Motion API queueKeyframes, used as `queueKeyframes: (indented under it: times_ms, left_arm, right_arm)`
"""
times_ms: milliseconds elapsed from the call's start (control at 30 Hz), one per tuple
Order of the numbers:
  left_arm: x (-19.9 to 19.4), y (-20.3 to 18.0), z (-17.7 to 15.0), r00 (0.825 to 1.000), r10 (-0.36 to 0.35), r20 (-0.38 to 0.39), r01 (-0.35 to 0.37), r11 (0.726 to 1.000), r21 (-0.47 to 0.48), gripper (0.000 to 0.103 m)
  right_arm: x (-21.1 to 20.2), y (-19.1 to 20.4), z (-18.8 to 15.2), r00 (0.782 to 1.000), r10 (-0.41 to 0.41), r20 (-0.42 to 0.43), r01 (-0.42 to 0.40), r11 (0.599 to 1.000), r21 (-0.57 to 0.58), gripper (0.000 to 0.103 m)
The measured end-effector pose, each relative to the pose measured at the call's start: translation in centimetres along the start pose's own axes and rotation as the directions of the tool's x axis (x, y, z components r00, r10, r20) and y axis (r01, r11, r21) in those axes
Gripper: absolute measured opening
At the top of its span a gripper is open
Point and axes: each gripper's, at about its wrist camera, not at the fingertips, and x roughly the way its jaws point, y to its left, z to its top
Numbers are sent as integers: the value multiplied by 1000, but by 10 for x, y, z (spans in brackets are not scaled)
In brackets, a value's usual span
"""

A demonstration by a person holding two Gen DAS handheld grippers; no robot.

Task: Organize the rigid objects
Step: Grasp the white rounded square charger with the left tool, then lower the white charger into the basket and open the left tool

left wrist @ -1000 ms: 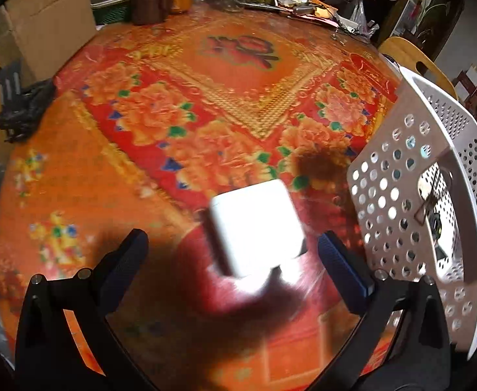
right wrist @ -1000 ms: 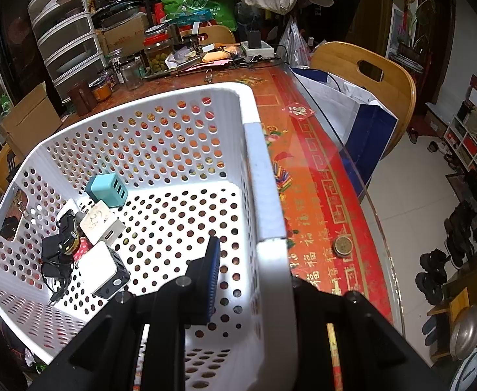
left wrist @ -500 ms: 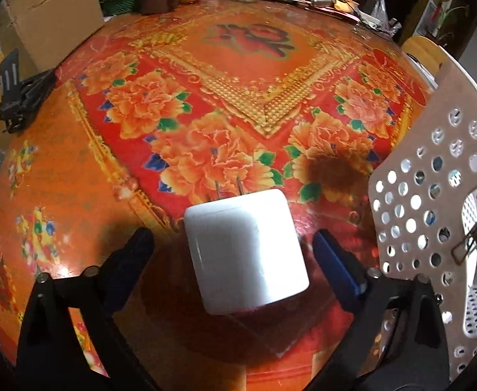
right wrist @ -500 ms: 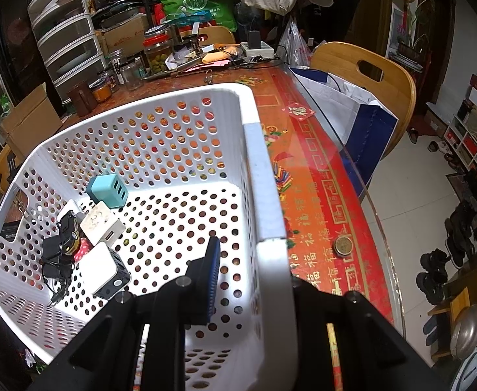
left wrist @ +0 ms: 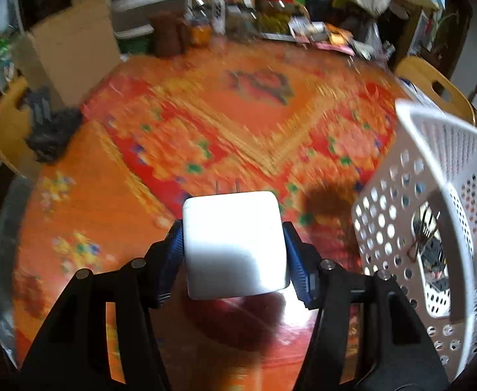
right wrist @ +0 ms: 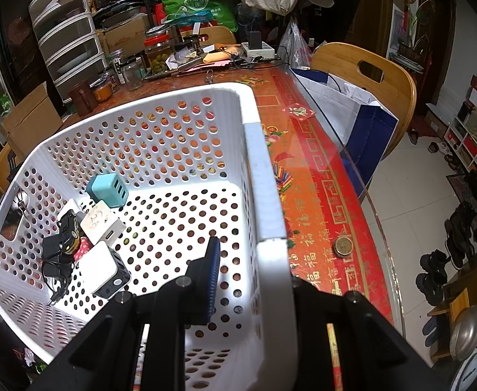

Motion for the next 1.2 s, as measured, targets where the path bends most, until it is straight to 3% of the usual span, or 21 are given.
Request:
queueKeyframes:
  times_ms: [200, 367, 733, 1200]
  left_arm:
    - [-39, 19, 23, 993, 81, 83, -81, 997, -3, 55]
    - [-71, 9, 45, 985, 100, 143, -107, 993, 41, 55]
    - [-105, -45, 60, 980, 76, 187, -99, 988, 121, 55]
    - [-118, -115, 57, 980, 20, 200, -70, 968, 242, 54]
  right_arm:
    - [0, 0, 1, 1000, -1, 0, 1, 1000, -2, 22]
    - [0, 0, 1, 1000, -1, 0, 1, 1000, -1, 22]
    - [1, 1, 1, 1000, 0, 3, 0, 1000, -6, 22]
    - [-1, 3, 0, 1000, 12, 8, -12, 1000, -9, 24]
